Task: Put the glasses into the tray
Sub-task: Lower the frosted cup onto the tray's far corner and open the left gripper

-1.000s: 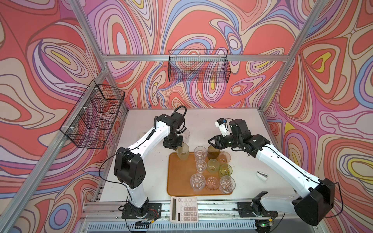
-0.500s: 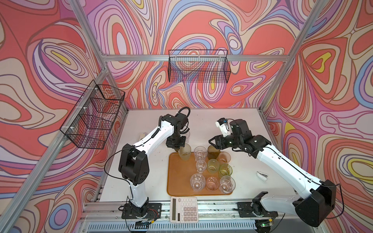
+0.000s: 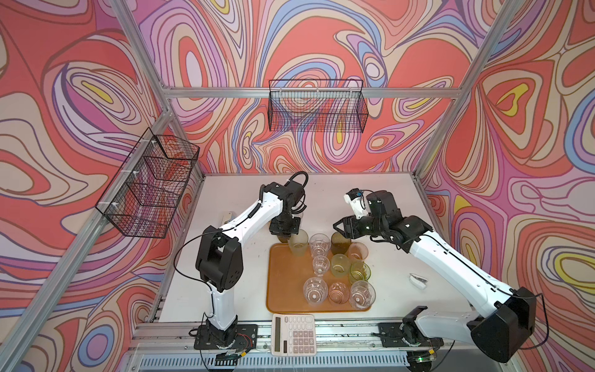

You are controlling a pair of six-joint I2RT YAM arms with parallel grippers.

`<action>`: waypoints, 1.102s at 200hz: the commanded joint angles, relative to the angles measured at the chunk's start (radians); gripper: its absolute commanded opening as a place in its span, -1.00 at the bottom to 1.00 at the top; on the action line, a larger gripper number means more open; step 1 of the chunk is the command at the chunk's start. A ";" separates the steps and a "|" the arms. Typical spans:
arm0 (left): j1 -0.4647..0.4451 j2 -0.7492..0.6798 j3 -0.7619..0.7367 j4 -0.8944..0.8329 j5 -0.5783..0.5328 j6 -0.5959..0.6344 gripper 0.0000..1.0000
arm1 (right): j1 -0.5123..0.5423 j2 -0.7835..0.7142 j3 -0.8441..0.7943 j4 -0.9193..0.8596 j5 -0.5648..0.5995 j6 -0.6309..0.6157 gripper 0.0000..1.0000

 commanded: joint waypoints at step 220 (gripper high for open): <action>-0.009 -0.003 0.045 -0.034 -0.048 -0.005 -0.31 | -0.006 -0.038 -0.027 -0.005 0.005 -0.003 0.24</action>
